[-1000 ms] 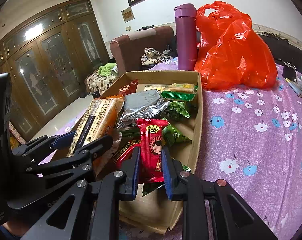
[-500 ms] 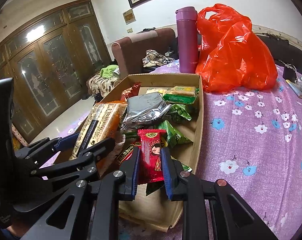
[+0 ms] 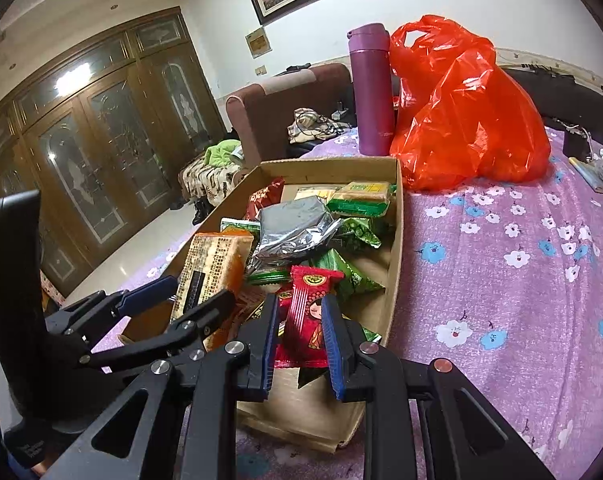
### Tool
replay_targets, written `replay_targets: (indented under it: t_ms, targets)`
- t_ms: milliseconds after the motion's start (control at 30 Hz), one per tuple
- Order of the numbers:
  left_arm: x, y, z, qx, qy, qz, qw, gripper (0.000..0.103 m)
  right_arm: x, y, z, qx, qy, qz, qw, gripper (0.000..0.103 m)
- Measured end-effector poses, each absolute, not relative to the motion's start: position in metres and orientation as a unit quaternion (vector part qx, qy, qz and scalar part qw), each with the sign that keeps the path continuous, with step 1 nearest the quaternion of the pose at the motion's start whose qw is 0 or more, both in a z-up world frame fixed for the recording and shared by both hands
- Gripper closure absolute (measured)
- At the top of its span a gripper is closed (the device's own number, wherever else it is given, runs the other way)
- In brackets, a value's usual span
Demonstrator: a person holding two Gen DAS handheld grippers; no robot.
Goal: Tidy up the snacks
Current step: 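Lower the biscuit pack into the tray with the left gripper while the right lowers the red bar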
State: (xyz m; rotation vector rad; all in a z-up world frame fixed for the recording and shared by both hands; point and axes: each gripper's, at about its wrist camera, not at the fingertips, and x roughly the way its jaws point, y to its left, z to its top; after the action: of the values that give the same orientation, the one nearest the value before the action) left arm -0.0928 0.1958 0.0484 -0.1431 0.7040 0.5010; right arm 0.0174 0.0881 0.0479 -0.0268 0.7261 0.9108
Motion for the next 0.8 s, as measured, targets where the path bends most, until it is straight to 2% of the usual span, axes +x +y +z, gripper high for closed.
replay_targets:
  t_ms: [100, 200, 567, 800]
  targets:
    - [-0.095, 0.194, 0.050, -0.069, 0.335, 0.242, 0.908, 0.031, 0.017, 0.083, 0.052, -0.003, 0.335, 0.427, 0.840, 0.079]
    - [-0.098, 0.195, 0.049, -0.075, 0.335, 0.242, 0.908, 0.027, 0.020, 0.076, 0.054, 0.009, 0.331, 0.417, 0.846, 0.079]
    - [-0.103, 0.198, 0.048, -0.090, 0.335, 0.231, 0.909, 0.027, 0.026, 0.071, 0.049, 0.002, 0.340, 0.408, 0.848, 0.079]
    - [-0.113, 0.203, 0.053, -0.108, 0.309, 0.240, 0.914, 0.027, 0.027, 0.079, 0.041, 0.018, 0.368, 0.456, 0.810, 0.078]
